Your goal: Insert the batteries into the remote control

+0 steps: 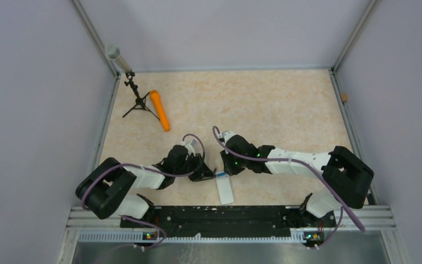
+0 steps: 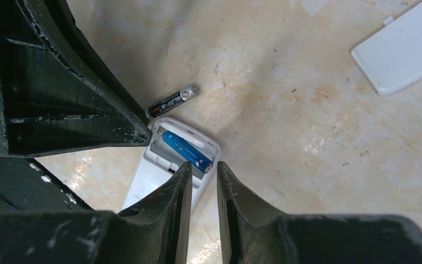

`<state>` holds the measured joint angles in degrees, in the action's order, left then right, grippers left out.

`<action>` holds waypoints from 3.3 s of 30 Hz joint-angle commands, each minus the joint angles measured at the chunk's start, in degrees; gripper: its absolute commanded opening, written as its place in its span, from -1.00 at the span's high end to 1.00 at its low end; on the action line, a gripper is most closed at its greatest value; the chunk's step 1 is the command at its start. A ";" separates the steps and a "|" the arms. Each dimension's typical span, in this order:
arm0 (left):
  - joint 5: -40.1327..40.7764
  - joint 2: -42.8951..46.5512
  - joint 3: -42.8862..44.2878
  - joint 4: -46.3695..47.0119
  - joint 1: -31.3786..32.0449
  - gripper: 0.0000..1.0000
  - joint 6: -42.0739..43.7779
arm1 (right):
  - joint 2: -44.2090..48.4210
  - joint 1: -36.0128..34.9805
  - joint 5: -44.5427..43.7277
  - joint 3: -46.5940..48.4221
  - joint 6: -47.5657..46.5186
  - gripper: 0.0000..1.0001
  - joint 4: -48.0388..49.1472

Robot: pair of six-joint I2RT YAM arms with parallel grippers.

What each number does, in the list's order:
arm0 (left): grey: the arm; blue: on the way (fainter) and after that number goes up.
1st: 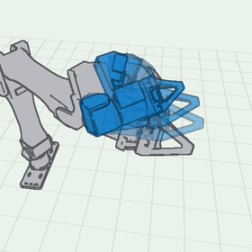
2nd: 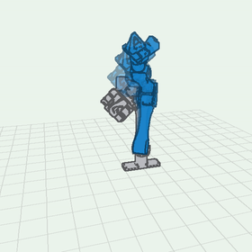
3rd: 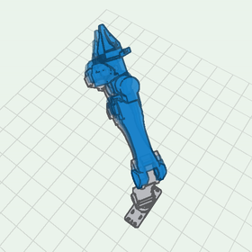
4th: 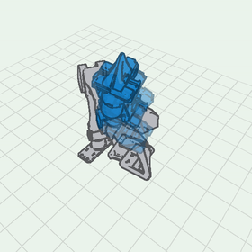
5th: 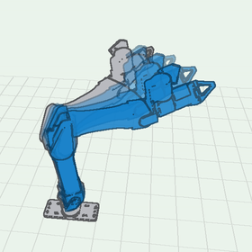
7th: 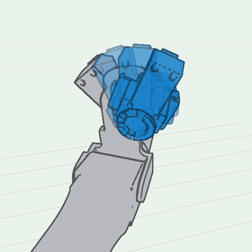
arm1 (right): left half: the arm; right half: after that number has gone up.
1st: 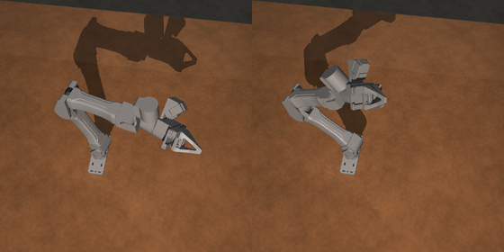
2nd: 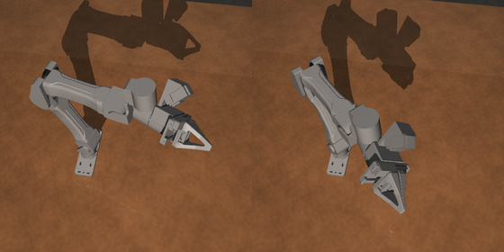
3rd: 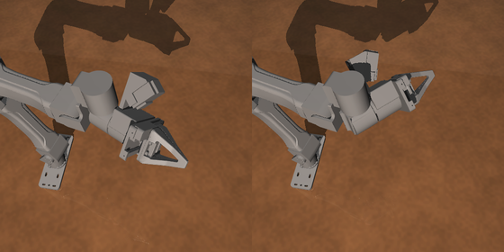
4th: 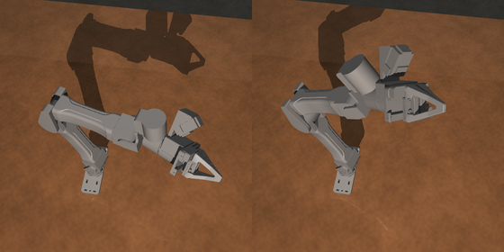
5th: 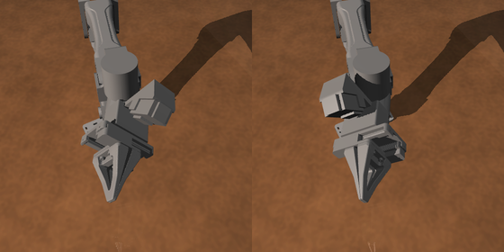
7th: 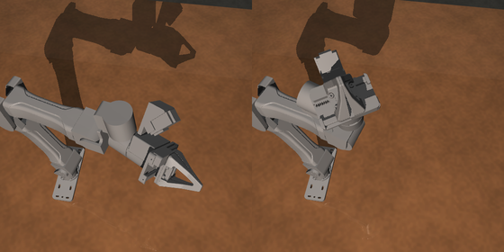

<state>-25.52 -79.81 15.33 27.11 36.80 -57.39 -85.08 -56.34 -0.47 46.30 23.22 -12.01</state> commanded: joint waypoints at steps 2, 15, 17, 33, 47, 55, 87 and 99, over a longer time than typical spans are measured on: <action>-0.32 -0.69 0.43 3.47 -0.35 0.52 -0.45 | -0.96 0.79 1.00 2.83 0.83 0.57 0.62; -0.50 -1.05 0.18 4.16 -0.38 0.56 -0.71 | -2.00 0.86 3.04 3.00 1.65 0.67 0.57; -0.50 -1.09 0.14 4.27 -0.40 0.57 -0.78 | -2.26 0.81 3.16 3.05 1.65 0.68 0.64; -1.55 -3.35 0.90 5.32 -0.43 0.86 -0.89 | -3.84 0.85 5.45 3.70 1.47 0.76 1.32; -1.90 -4.01 1.68 5.14 -0.47 0.92 -0.71 | -6.28 0.87 10.07 4.18 0.97 0.92 2.04; -1.90 -4.03 1.81 5.14 -0.42 0.92 -0.62 | -8.65 0.74 10.54 5.37 0.21 0.98 -0.46; -2.61 -2.52 0.23 6.69 -0.99 0.92 -0.55 | -16.09 -6.70 -7.49 14.29 1.49 1.00 -13.63; -2.21 0.97 0.05 3.87 -1.02 0.74 0.28 | -4.40 -6.53 -14.91 14.28 3.14 0.79 -15.32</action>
<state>-28.21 -81.52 15.64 31.09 35.92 -58.41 -96.38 -62.61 -10.94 61.01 25.32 -26.22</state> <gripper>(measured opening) 0.102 0.083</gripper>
